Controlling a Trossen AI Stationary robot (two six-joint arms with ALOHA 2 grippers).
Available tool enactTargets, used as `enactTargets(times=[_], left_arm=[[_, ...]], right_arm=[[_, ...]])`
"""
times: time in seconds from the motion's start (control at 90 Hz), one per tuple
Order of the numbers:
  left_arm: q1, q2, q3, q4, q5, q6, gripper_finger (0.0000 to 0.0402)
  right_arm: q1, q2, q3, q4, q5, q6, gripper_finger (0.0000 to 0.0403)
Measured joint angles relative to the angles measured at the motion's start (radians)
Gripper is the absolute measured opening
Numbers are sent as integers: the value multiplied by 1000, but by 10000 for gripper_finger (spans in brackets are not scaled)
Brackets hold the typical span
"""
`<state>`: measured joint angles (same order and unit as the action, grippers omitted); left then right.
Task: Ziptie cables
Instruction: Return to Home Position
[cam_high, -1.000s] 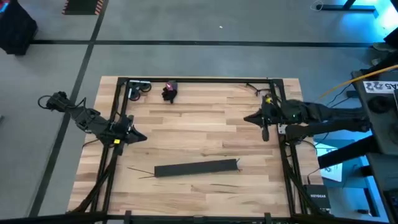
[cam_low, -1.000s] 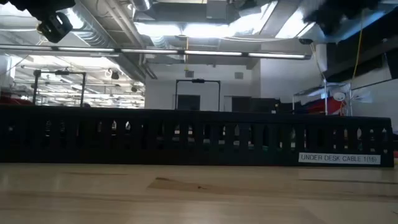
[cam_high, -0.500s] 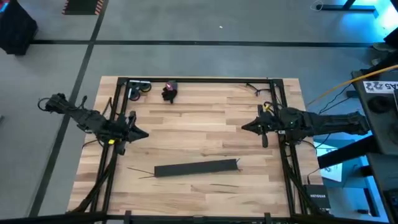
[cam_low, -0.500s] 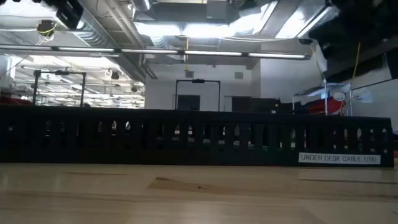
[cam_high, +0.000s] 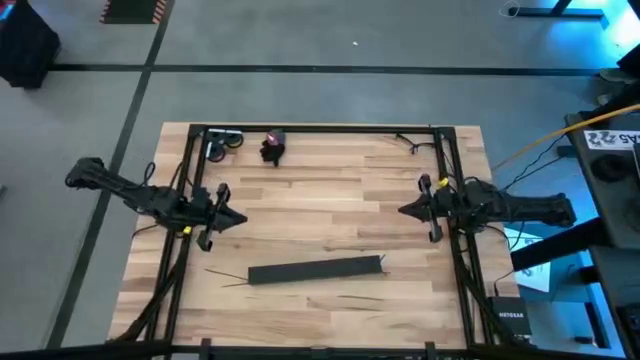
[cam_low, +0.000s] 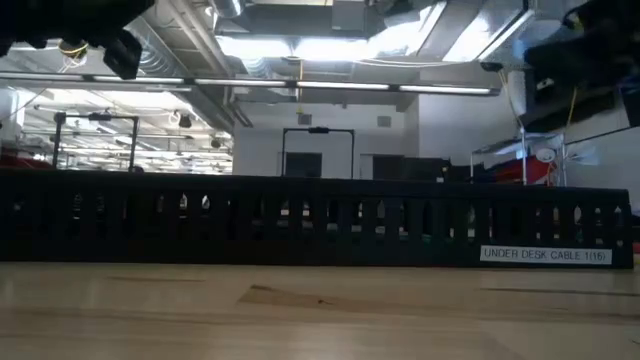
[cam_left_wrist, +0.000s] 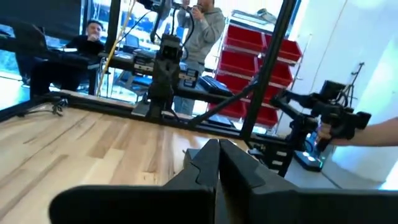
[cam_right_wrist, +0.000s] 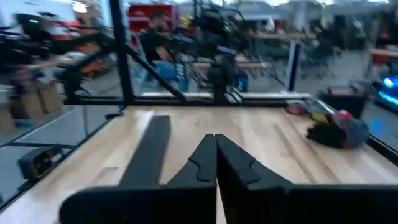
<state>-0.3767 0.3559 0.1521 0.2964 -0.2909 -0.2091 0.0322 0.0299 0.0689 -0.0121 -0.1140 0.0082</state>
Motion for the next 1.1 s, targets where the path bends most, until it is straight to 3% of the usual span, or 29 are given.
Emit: enactTargets(times=[0.089,0.289,0.489,0.678,0.889,1.1], left_arm=[[0,0,0,1,0,-1,6],[0,-39,-14,7,0,44,6],[0,-159,-142,80,0,54,6],[34,-253,-142,-39,11,61,6],[150,-354,-142,-135,147,123,6],[235,-353,-142,-246,179,79,6]], right_arm=[[0,-26,-60,49,-3,2,0],[0,0,-61,39,-1,-14,0],[0,0,-61,40,5,13,0],[0,0,-61,38,16,12,0],[0,0,-61,39,16,13,0],[0,0,-61,38,16,13,0]])
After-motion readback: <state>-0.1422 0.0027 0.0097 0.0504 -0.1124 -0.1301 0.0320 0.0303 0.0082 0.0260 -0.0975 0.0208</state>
